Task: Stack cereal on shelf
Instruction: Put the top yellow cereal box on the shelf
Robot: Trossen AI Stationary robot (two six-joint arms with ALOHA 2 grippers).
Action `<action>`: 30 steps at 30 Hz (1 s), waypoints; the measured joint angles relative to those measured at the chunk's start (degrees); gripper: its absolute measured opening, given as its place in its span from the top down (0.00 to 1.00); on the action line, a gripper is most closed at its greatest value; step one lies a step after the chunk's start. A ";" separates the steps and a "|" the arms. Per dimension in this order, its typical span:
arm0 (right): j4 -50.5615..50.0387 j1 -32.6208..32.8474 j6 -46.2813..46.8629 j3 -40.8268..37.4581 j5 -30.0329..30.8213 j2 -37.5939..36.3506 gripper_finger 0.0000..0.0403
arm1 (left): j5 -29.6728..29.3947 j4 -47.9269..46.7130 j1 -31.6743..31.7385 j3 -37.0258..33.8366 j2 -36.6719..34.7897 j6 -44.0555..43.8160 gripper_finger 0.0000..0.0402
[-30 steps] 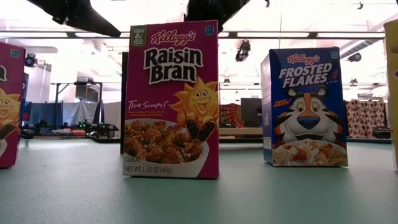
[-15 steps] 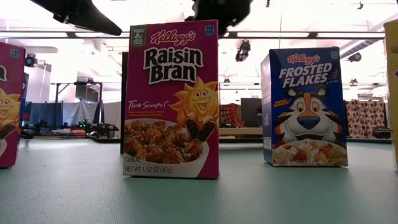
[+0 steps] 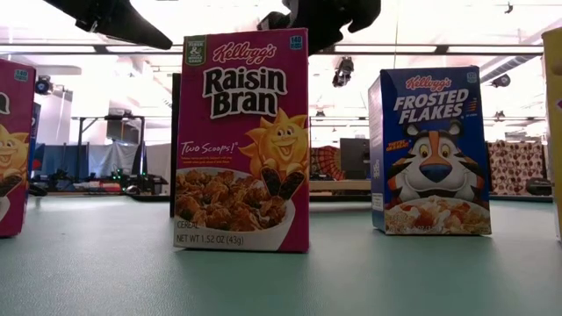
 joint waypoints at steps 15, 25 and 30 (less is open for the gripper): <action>-4.98 0.09 -0.47 9.13 1.57 3.37 0.43 | 0.00 0.26 0.00 0.02 0.00 0.22 0.43; -23.94 0.11 -0.91 24.67 1.64 12.79 0.43 | 0.00 0.39 0.00 0.02 0.00 0.22 0.43; -27.97 0.11 -2.61 29.03 3.01 17.07 0.43 | 0.00 0.37 0.00 0.02 0.00 0.23 0.43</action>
